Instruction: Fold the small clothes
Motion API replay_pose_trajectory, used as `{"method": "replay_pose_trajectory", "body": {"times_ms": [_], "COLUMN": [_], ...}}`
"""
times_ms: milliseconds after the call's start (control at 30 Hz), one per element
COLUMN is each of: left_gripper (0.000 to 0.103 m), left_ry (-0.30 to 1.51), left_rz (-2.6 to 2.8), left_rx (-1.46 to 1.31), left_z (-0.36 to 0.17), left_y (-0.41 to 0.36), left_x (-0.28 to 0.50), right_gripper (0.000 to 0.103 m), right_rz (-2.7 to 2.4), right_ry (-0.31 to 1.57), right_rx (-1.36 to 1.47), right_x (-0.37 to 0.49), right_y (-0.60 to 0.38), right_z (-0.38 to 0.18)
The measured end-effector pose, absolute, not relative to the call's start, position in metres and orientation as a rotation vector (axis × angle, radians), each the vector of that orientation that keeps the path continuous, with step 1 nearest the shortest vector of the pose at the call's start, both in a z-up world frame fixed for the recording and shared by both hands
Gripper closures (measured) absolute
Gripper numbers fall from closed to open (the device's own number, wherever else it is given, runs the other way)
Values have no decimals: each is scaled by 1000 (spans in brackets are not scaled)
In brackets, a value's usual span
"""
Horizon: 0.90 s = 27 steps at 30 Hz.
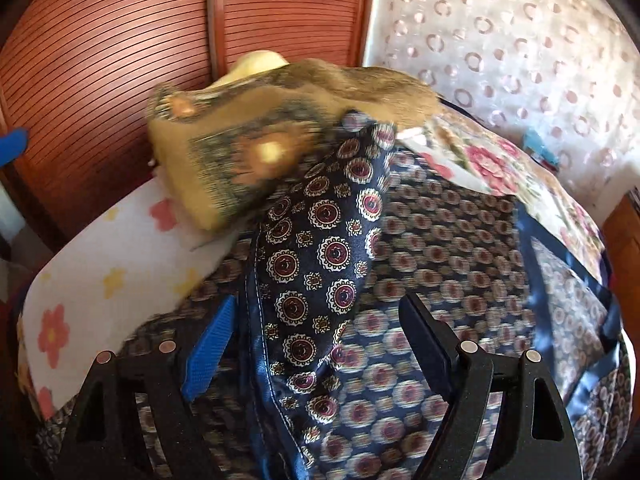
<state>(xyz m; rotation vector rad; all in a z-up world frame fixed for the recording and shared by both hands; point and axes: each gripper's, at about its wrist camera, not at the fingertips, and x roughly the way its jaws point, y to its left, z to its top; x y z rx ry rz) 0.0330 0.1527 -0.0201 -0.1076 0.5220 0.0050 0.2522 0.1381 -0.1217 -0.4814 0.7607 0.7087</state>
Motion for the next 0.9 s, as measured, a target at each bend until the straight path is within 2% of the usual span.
{"method": "replay_pose_trajectory", "body": {"times_ms": [267, 900], "left_gripper": [21, 21], "left_ry": [551, 716], "left_rz": [-26, -20], "left_rx": [-104, 22], "left_z": [-29, -51], "left_y": [143, 121], "left_x": [53, 182], "right_gripper": [19, 19], "right_rz": [601, 510], "right_ry": [729, 697], "right_rx": [-363, -212], "right_x": [289, 221], "right_y": [94, -38], "right_z": [-106, -71]}}
